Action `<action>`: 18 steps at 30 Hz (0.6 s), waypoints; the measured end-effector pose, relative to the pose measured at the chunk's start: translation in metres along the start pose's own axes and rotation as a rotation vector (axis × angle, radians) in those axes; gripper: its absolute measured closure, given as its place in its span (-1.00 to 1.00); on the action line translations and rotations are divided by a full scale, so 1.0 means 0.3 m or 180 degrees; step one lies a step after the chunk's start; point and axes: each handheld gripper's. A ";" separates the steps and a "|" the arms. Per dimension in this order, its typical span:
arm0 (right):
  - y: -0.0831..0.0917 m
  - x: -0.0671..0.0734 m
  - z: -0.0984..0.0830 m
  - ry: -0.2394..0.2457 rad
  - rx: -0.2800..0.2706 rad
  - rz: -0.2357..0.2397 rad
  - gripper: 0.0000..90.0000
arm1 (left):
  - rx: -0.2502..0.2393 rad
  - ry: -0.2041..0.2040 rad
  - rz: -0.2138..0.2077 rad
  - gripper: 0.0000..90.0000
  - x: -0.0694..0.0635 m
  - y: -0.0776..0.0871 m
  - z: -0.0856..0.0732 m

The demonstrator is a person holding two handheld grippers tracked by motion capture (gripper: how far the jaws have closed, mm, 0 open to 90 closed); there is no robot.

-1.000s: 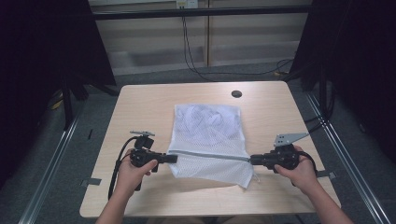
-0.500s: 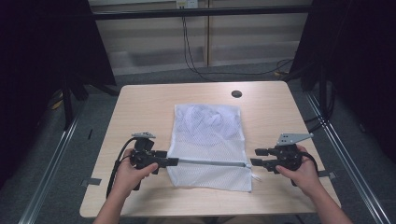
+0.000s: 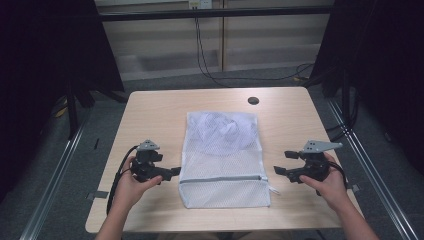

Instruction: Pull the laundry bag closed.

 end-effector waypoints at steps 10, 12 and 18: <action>0.018 -0.036 -0.018 0.0027 0.0016 -0.0178 -0.66 | -0.0047 -0.0021 0.0285 -0.88 0.049 0.014 -0.028; 0.019 -0.038 -0.018 0.0039 0.0013 -0.0193 -0.70 | -0.0052 -0.0035 0.0318 -0.88 0.054 0.017 -0.031; 0.018 -0.042 -0.023 0.0097 0.0066 -0.0158 -0.78 | -0.0077 -0.0063 0.0381 -0.89 0.064 0.021 -0.034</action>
Point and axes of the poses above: each handheld gripper's, and its own axes: y roughly backward along the jaws, z roughly out of its top, x roughly to its left, and after that the axes turned 8 degrees about -x, right-handed
